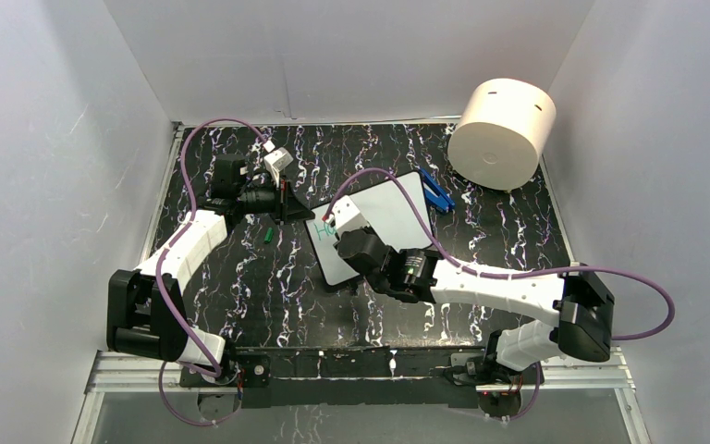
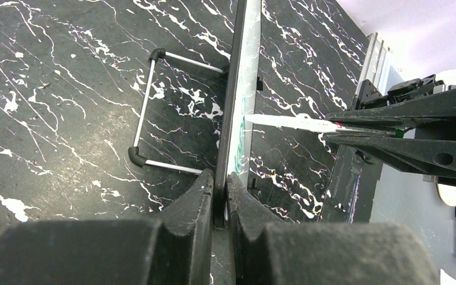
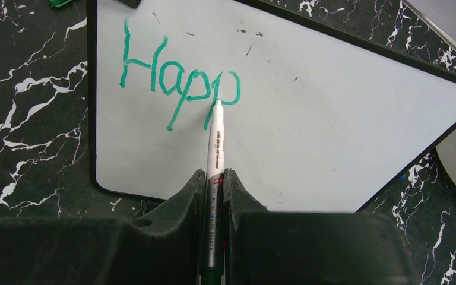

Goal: Write a sentence on the whiteboard

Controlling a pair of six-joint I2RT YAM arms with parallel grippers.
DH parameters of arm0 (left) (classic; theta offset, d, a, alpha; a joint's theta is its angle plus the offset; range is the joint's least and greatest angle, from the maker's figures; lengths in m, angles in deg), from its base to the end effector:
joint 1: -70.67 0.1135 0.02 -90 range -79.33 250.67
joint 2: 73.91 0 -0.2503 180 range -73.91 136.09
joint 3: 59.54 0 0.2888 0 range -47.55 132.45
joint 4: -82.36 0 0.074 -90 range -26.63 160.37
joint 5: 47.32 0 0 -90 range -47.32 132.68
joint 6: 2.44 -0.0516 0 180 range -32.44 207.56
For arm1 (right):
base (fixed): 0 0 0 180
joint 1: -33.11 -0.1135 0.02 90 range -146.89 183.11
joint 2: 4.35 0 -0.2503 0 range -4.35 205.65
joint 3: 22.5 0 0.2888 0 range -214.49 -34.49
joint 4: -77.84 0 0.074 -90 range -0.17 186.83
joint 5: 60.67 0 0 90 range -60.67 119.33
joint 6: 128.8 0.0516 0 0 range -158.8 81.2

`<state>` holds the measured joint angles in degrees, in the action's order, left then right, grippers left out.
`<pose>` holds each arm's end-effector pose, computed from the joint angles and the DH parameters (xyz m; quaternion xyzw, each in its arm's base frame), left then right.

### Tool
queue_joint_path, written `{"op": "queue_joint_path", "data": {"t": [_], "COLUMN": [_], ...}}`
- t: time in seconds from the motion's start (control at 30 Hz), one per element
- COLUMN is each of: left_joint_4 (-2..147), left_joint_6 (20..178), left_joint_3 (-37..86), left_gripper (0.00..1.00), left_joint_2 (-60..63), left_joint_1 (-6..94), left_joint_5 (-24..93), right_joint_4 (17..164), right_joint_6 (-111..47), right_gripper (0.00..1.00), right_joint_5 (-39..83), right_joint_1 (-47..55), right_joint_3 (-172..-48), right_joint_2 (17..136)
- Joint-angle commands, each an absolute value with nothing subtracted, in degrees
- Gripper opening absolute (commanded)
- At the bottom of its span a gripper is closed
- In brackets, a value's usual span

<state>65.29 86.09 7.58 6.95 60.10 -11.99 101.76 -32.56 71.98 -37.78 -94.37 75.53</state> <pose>0.3363 -0.1056 0.2388 0.3065 0.7444 -0.4328 0.4057 0.1499 0.3259 0.2605 -0.2864 0.7826 0.0332 0.5517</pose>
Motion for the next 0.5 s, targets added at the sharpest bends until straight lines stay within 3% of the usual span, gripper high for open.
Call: {"op": "queue_joint_path", "data": {"t": [0.0, 0.47], "left_joint_4": [61.29, 60.97], "left_joint_6": [83.93, 83.79], "left_joint_3": [7.27, 7.27], "left_gripper": [0.00, 0.00], "left_joint_2": [8.62, 8.73], "left_joint_1": [59.00, 58.98], "left_joint_5": [-7.88, -7.39], "right_joint_4": [98.32, 97.08], "right_joint_6": [-32.16, -33.75], "right_gripper": [0.00, 0.00], "right_joint_5": [72.19, 75.59], "right_joint_1": [-37.55, -36.56], "right_joint_3": [-95.27, -92.96], "right_joint_2": [72.63, 69.52]}}
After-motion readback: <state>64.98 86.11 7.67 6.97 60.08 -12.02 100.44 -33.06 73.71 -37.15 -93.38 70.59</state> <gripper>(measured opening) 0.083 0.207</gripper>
